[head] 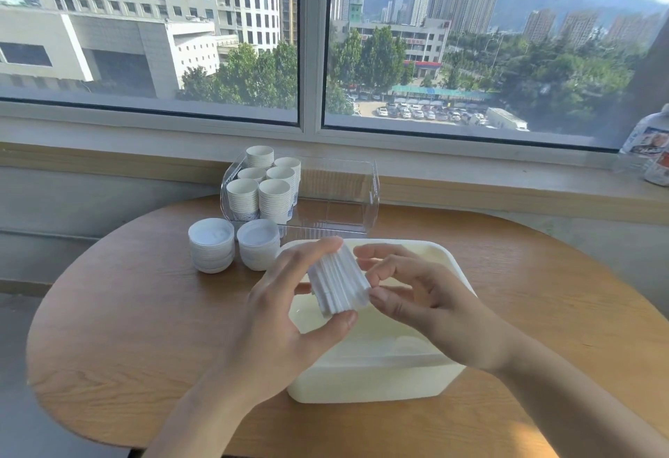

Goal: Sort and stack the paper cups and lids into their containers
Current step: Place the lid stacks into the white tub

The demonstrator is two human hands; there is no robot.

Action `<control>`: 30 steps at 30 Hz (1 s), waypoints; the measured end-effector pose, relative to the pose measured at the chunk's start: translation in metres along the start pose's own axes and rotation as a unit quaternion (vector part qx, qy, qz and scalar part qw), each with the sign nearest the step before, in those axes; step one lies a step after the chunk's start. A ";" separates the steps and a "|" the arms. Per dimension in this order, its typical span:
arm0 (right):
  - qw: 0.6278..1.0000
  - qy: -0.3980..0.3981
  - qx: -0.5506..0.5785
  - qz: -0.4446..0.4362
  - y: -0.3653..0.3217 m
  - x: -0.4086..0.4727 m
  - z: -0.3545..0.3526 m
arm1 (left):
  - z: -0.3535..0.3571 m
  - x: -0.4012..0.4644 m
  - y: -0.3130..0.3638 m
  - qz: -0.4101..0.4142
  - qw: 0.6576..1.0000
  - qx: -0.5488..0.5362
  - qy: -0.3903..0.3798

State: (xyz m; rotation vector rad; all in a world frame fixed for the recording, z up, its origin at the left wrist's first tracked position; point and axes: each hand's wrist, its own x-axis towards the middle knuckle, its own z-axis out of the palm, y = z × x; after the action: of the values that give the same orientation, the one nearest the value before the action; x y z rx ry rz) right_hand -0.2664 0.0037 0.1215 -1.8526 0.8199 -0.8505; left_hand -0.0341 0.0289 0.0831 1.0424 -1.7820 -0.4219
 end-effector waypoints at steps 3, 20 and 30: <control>0.997 -0.021 0.067 0.015 0.002 0.000 -0.004 | 0.000 0.000 0.005 0.008 1.000 -0.015 -0.024; 0.989 -0.035 0.134 0.052 0.001 0.002 -0.021 | 0.002 0.008 0.012 -0.038 0.988 -0.133 -0.071; 0.993 -0.043 0.105 0.017 0.009 0.011 -0.025 | -0.003 0.014 0.008 -0.041 0.980 -0.170 -0.097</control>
State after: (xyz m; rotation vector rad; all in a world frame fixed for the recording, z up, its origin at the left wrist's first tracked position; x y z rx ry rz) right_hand -0.2821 -0.0201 0.1244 -1.6746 0.6792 -0.7991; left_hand -0.0373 0.0229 0.0976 0.8559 -1.7589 -0.8734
